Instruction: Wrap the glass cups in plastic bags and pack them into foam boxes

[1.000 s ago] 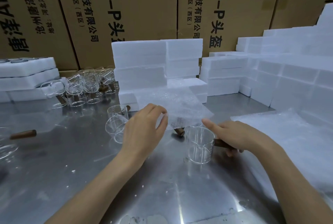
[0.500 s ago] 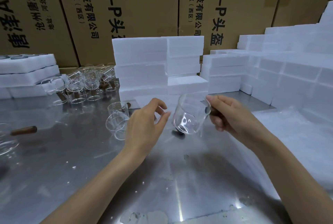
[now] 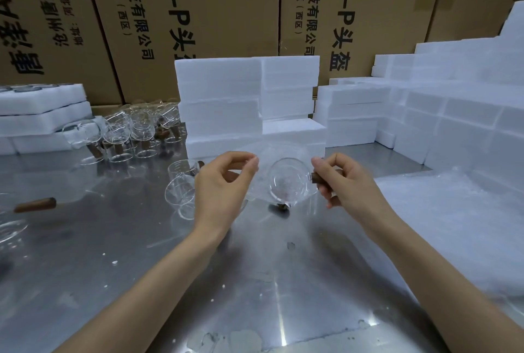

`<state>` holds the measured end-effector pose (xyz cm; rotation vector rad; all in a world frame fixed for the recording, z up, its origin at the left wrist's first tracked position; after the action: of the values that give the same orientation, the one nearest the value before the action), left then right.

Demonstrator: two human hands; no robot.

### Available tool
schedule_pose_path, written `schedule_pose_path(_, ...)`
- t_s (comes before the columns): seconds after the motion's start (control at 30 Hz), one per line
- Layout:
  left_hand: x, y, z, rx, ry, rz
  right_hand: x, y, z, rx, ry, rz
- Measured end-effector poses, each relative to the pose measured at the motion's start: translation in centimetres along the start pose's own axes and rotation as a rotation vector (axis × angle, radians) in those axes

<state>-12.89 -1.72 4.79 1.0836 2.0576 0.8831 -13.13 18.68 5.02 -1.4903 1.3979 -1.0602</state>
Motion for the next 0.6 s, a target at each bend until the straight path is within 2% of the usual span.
schedule_pose_path(0.1, -0.3, 0.1, 0.1, -0.013, 0.035, -0.007, 0.5, -0.1, 0.1, -0.014, -0.025, -0.009)
schedule_pose_path(0.23, -0.2, 0.7, 0.4, 0.066, 0.025, -0.066, 1.0, -0.4, 0.4, -0.021, -0.037, -0.041)
schedule_pose_path(0.47, 0.0, 2.0, 0.9, 0.208, 0.051, -0.047, 0.4, 0.3, 0.5, 0.034, 0.101, -0.157)
schedule_pose_path(0.6, 0.1, 2.6, 1.4, 0.257, 0.070, -0.072, 0.5, 0.3, 0.6, -0.020, 0.138, -0.208)
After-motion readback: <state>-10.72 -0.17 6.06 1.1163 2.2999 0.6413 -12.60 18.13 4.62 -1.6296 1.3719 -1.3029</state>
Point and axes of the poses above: each hand's wrist, its own z-axis away from the middle knuckle, its own x-axis out of the palm, y = z × x, the point moved 4 cm from there along -z, towards the middle knuckle, and after that the axes turned 11 degrees about -z, right-handed, at the moved point
